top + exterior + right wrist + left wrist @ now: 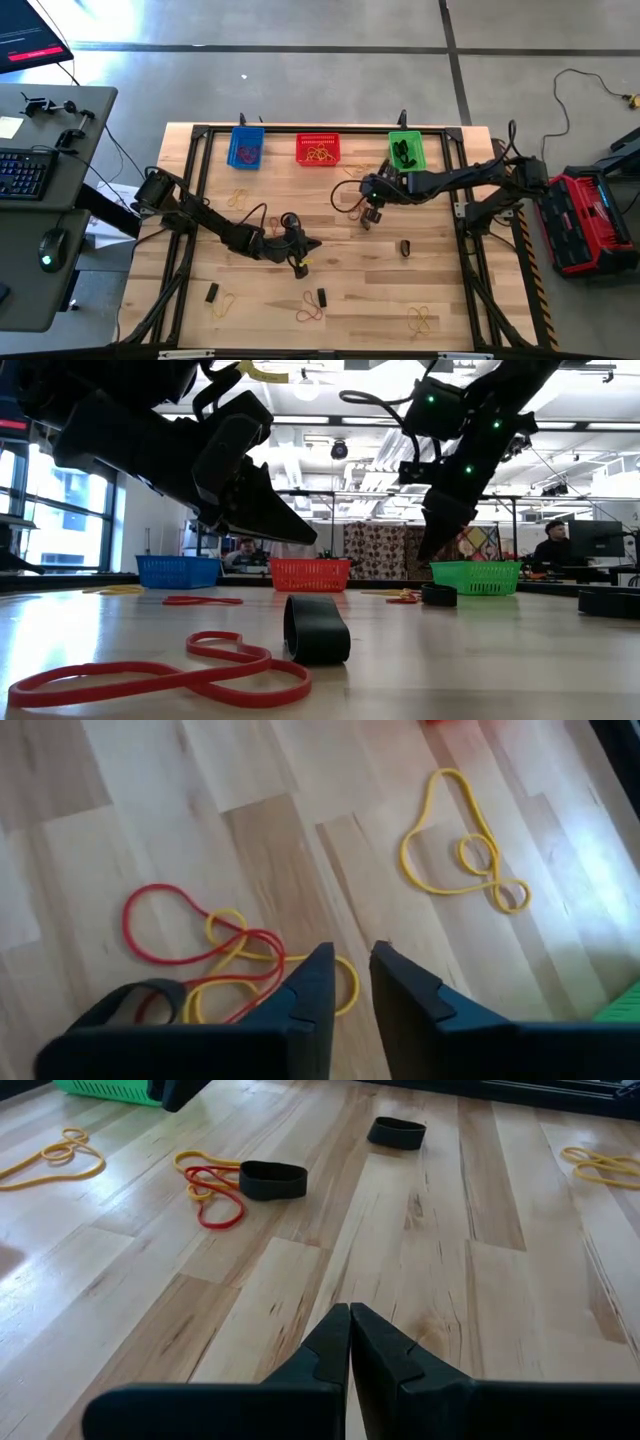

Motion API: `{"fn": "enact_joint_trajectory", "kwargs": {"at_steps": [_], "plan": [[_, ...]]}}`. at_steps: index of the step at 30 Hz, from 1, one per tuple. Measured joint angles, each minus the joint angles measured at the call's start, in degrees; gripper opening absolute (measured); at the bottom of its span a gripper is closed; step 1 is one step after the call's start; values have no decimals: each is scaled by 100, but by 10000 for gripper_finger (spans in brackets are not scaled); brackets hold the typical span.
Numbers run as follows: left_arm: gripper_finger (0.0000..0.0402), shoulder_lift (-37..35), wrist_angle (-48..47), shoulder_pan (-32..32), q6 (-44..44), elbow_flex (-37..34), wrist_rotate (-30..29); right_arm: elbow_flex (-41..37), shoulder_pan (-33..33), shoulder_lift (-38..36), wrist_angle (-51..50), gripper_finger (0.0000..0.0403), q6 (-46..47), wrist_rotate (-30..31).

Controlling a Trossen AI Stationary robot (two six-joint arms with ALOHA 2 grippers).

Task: Sort rubber bands into baskets
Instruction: Put the yellow rubberband into the orange bin

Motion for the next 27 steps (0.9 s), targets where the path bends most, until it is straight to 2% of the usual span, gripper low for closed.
{"fn": "enact_joint_trajectory", "kwargs": {"at_steps": [9, 19, 27], "plan": [[3, 0, -2, 0, 2, 0, 0, -5, -333, 0, -17, 74, 36, -557], [3, 0, -2, 0, 4, 0, 0, -9, -415, 40, -30, 74, -17, -579], [3, 0, -4, 2, 7, 0, 0, -9, -413, 596, -30, 74, -27, -717]]}}
